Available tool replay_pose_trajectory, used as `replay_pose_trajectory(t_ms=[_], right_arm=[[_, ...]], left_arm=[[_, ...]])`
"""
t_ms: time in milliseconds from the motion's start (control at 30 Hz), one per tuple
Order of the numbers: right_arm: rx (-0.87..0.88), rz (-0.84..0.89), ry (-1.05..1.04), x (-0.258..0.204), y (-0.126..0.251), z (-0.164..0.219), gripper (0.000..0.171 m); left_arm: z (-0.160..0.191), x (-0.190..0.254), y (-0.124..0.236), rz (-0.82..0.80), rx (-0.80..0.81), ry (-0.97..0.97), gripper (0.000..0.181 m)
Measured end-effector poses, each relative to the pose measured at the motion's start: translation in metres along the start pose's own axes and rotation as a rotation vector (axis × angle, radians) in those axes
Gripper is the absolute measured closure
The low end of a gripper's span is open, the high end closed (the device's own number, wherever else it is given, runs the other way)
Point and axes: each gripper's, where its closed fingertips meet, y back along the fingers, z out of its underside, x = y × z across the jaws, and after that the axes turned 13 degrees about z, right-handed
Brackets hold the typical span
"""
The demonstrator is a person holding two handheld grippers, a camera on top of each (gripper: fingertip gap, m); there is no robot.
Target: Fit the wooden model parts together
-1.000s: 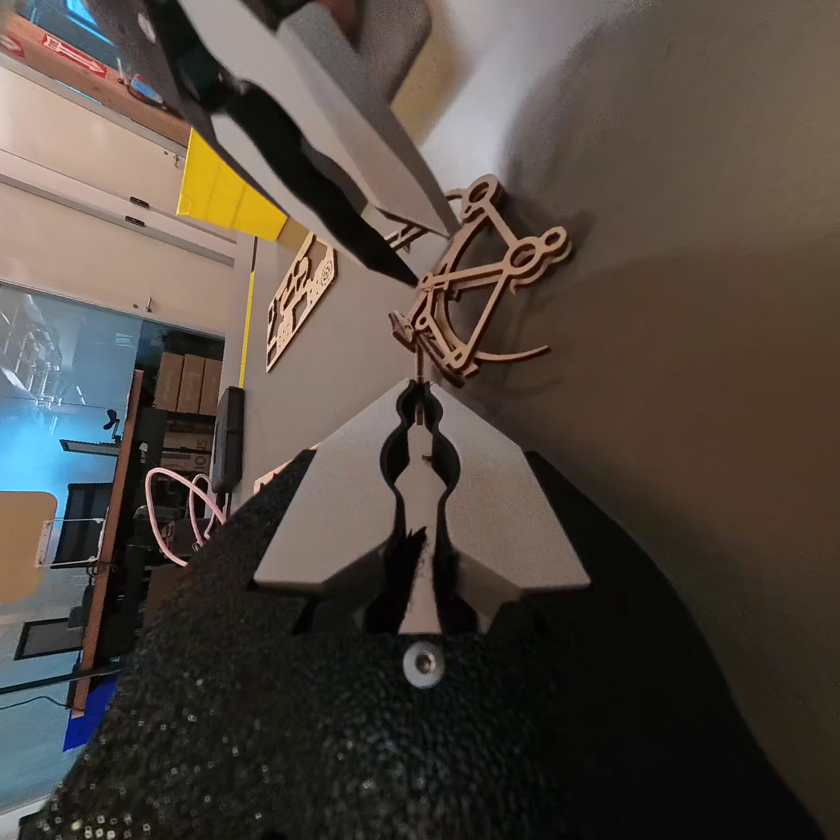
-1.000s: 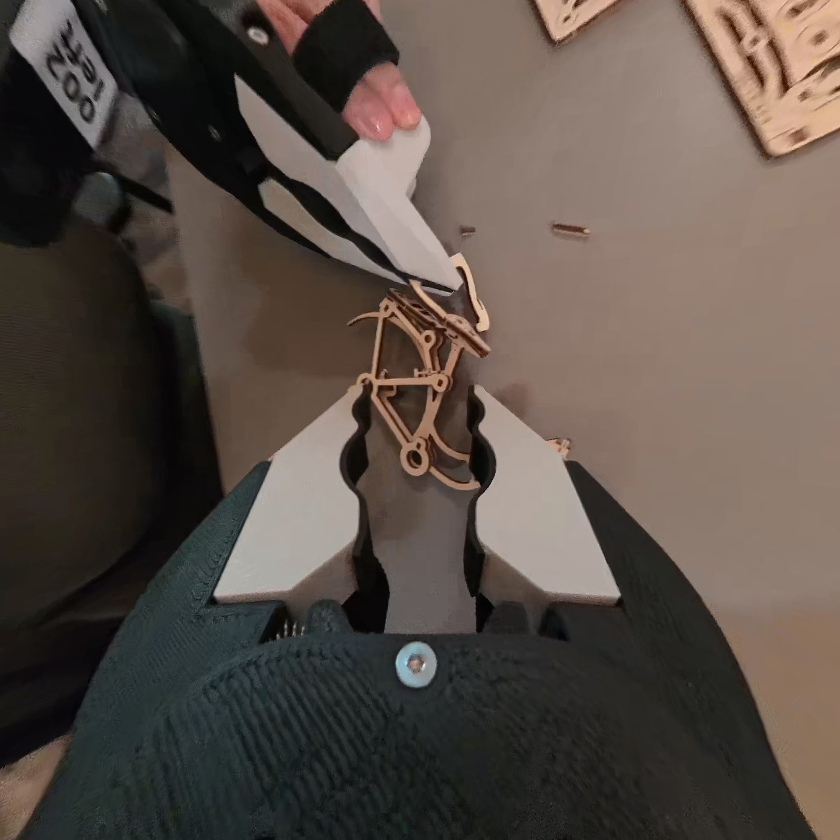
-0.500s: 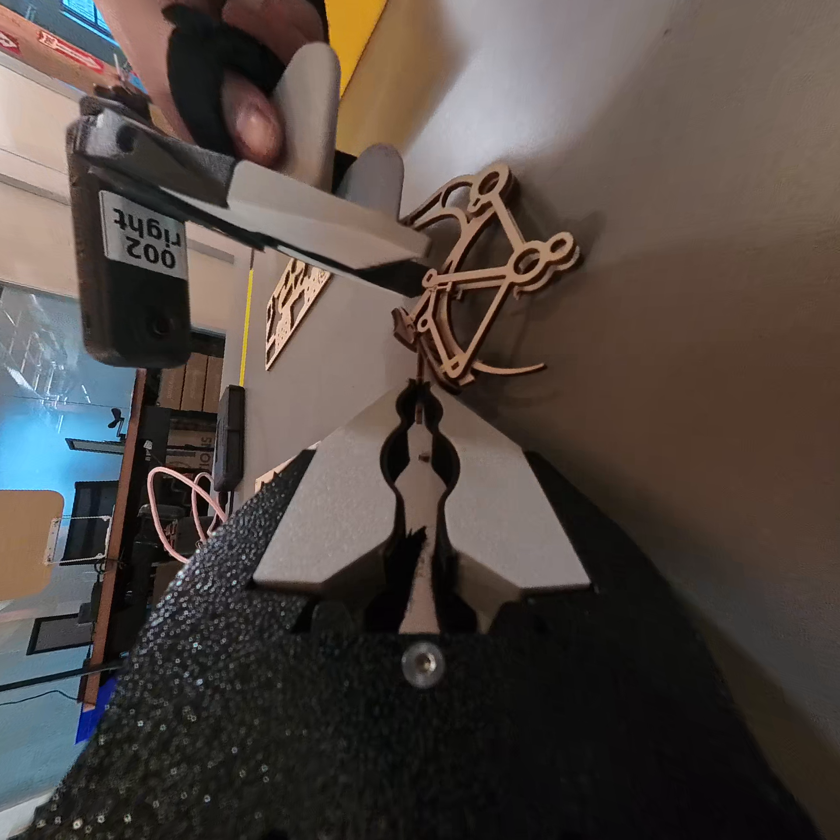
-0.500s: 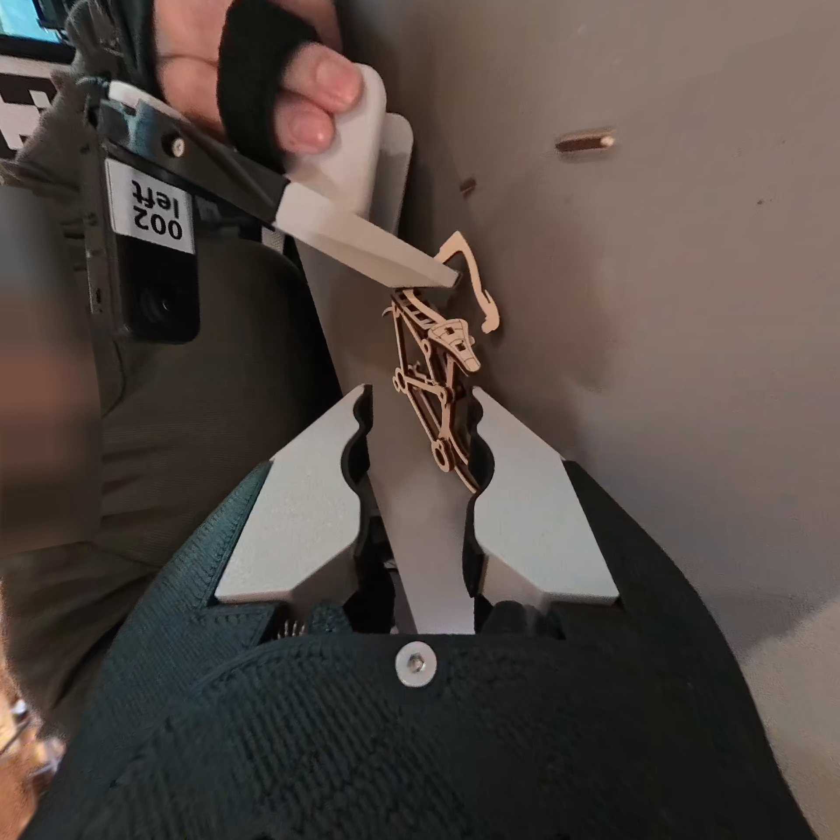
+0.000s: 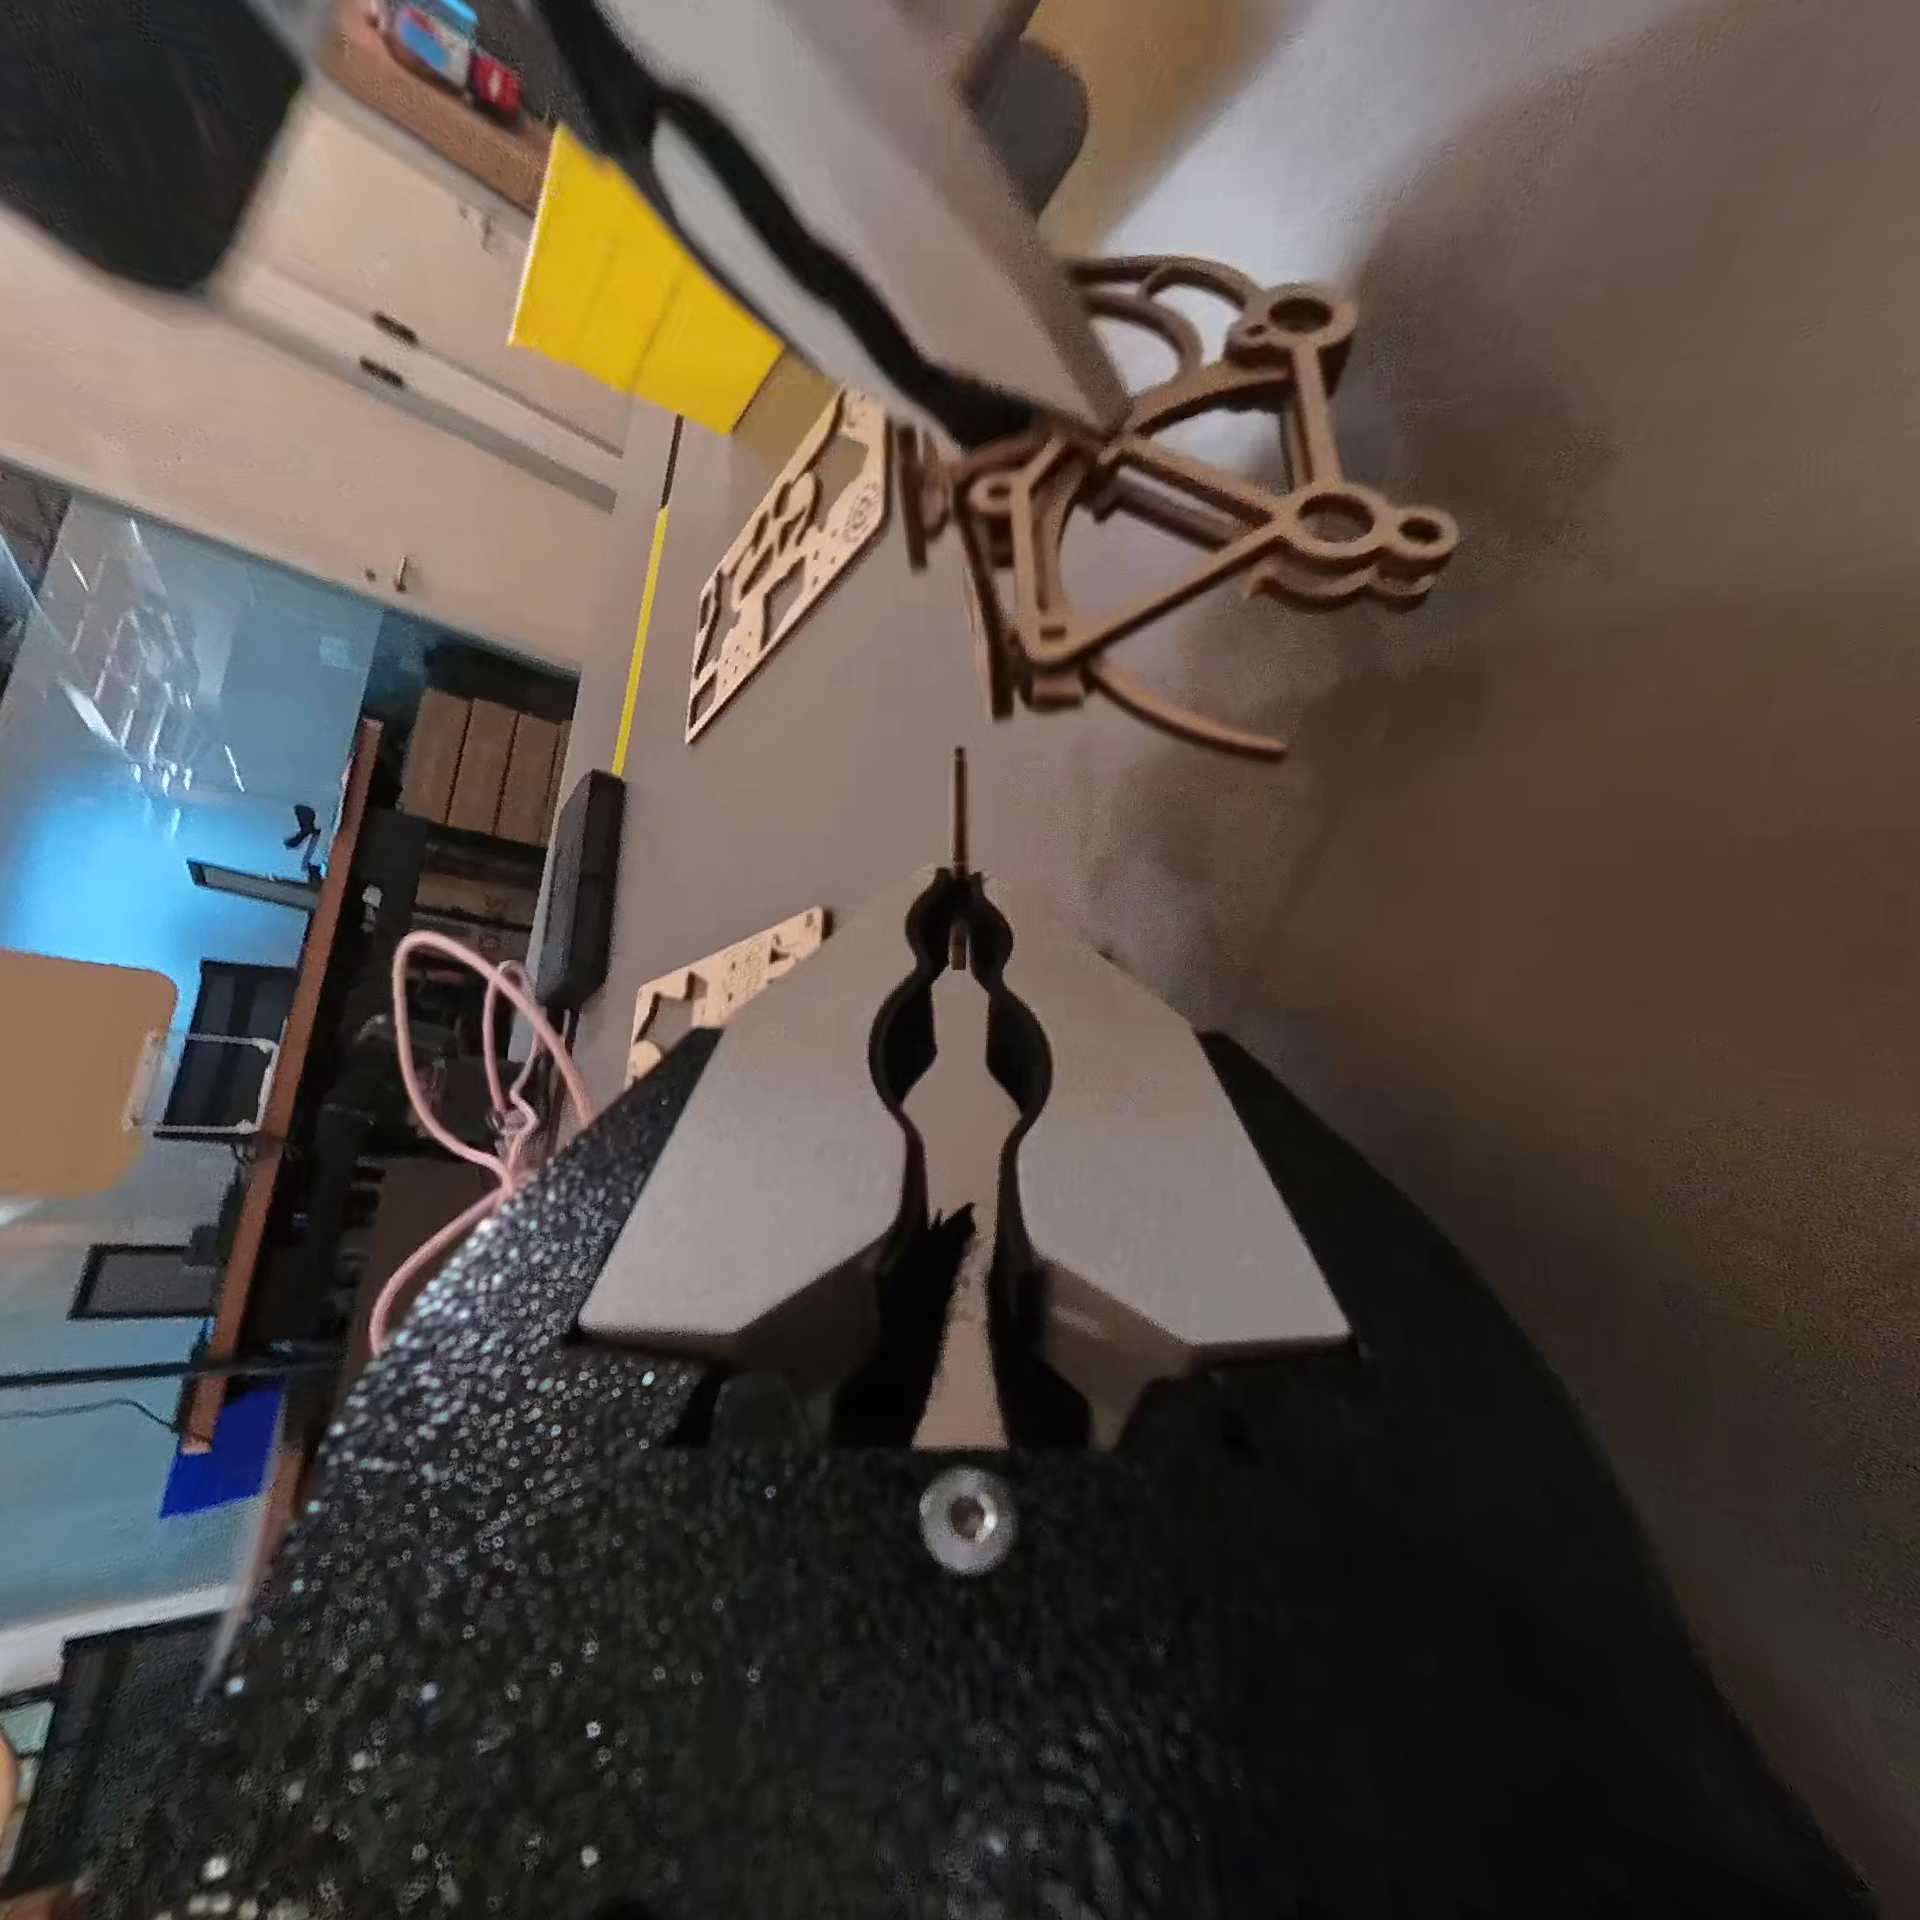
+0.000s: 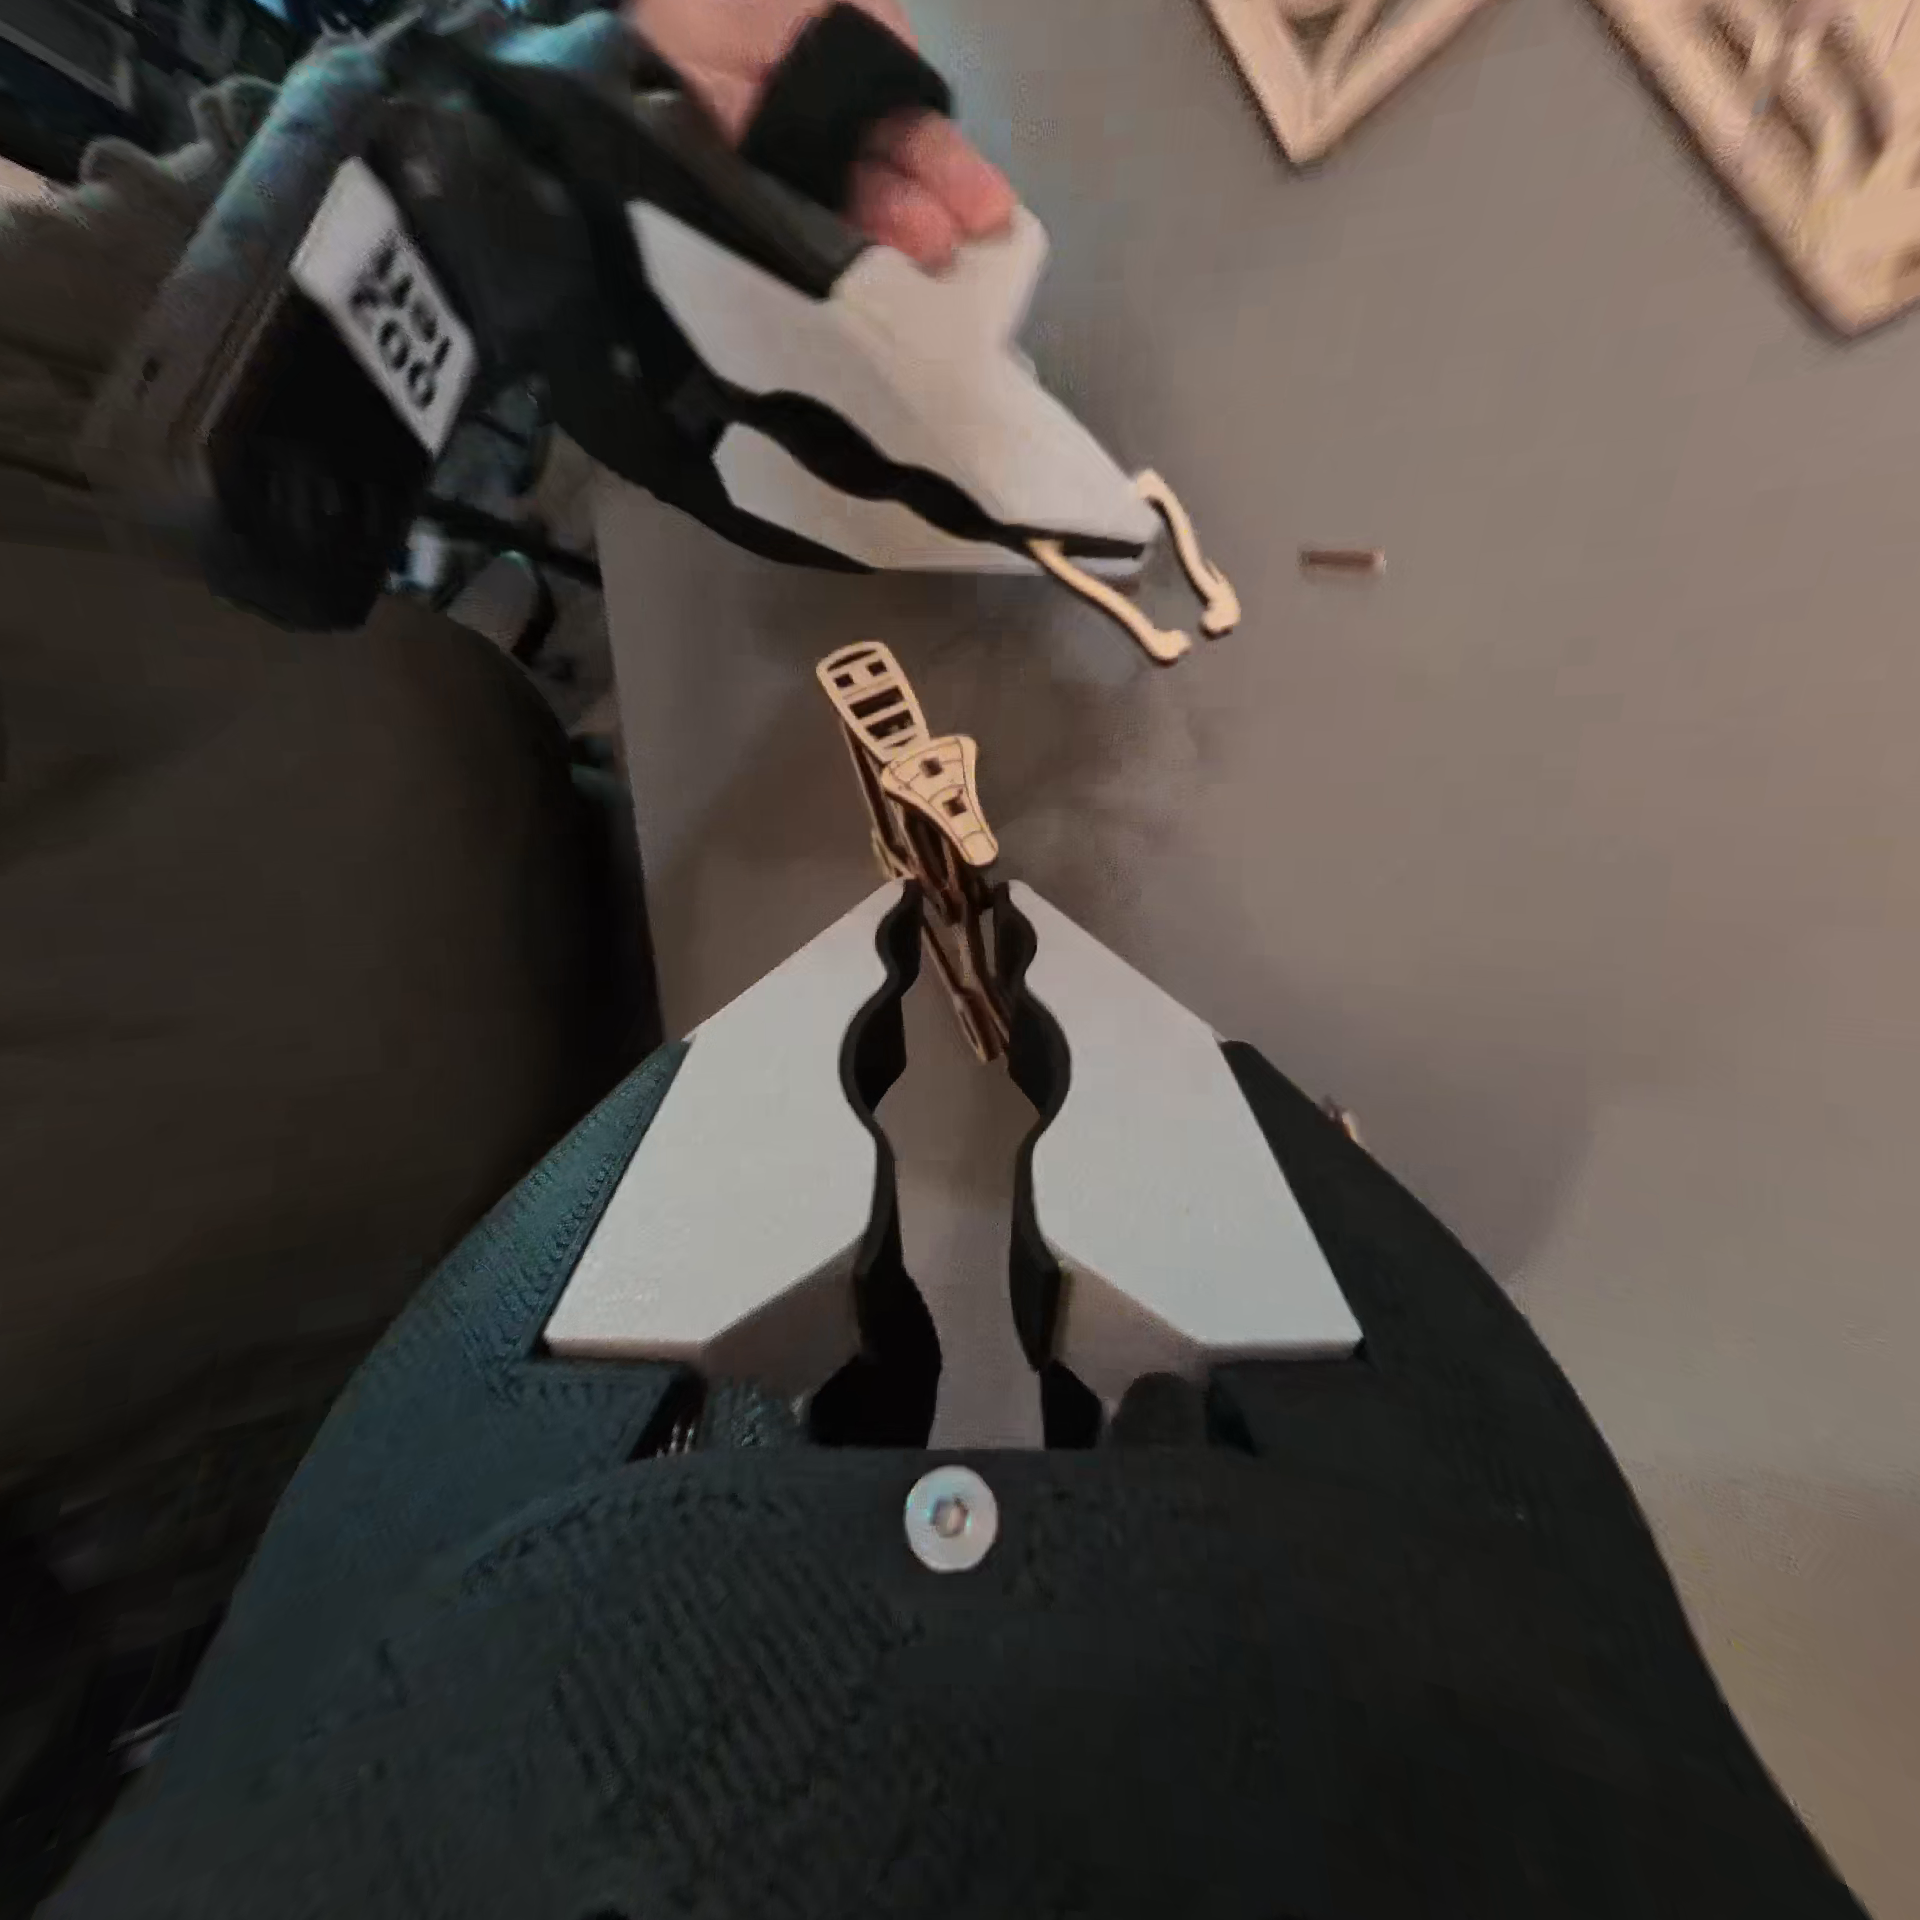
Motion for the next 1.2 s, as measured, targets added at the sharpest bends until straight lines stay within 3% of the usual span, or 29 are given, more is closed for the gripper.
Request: replay_pose_trajectory(t_ms=[167,333,700,967,1200], right_arm=[[0.302,0.312,0.343,-0.002,0.013,-0.007,0.160],[0.451,0.495,0.444,0.000,0.013,0.001,0.160],[0.503,0.697,0.467,0.005,0.006,0.006,0.159],[0.487,0.689,0.461,0.001,-0.004,0.000,0.157],[0.438,0.694,0.611,-0.006,-0.017,-0.005,0.157]], left_arm=[[0.006,-0.005,0.000,0.014,0.016,0.078,0.181],[-0.004,0.004,-0.002,0.034,0.019,0.059,0.181],[-0.014,0.015,-0.001,0.079,0.007,0.191,0.181],[-0.012,0.017,-0.018,0.113,-0.023,0.248,0.181],[-0.015,0.013,-0.025,0.122,-0.008,0.281,0.181]])
